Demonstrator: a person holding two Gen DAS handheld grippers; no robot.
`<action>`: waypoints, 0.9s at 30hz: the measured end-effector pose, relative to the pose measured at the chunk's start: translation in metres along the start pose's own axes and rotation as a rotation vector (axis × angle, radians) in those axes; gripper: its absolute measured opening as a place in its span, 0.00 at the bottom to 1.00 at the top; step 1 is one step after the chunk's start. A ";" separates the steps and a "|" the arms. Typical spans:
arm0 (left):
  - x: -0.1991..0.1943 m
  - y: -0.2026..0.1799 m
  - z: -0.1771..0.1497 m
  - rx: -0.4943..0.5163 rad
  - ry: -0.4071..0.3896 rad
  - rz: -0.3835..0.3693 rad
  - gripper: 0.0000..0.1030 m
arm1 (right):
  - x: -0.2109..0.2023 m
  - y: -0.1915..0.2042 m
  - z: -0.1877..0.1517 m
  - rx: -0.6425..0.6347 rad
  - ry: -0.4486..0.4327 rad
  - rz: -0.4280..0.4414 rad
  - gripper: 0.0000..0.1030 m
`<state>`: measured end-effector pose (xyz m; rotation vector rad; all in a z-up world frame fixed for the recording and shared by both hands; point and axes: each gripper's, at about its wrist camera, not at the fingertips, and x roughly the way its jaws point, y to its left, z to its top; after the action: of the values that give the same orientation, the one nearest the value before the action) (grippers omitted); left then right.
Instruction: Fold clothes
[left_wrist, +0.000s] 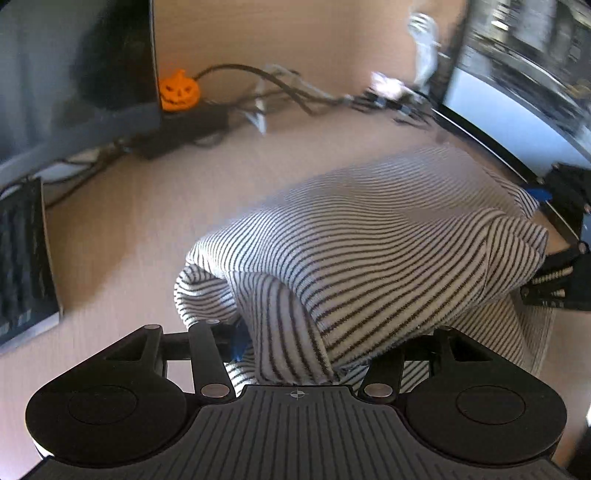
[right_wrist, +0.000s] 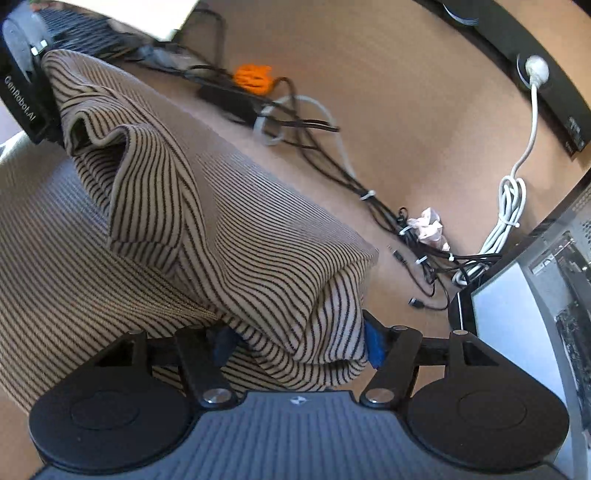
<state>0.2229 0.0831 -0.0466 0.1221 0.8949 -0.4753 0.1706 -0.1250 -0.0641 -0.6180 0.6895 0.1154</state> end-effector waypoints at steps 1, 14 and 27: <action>0.004 0.003 0.008 -0.021 0.005 0.003 0.55 | 0.007 -0.004 0.002 0.012 0.004 0.003 0.64; -0.100 0.012 -0.009 -0.132 -0.123 -0.157 0.91 | -0.064 -0.101 -0.030 0.500 -0.051 0.190 0.75; -0.001 0.022 0.000 -0.483 0.018 -0.146 0.91 | 0.036 -0.099 -0.014 0.611 0.094 0.341 0.66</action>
<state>0.2323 0.1034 -0.0473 -0.3828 1.0174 -0.3813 0.2199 -0.2173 -0.0461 0.0846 0.8673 0.1825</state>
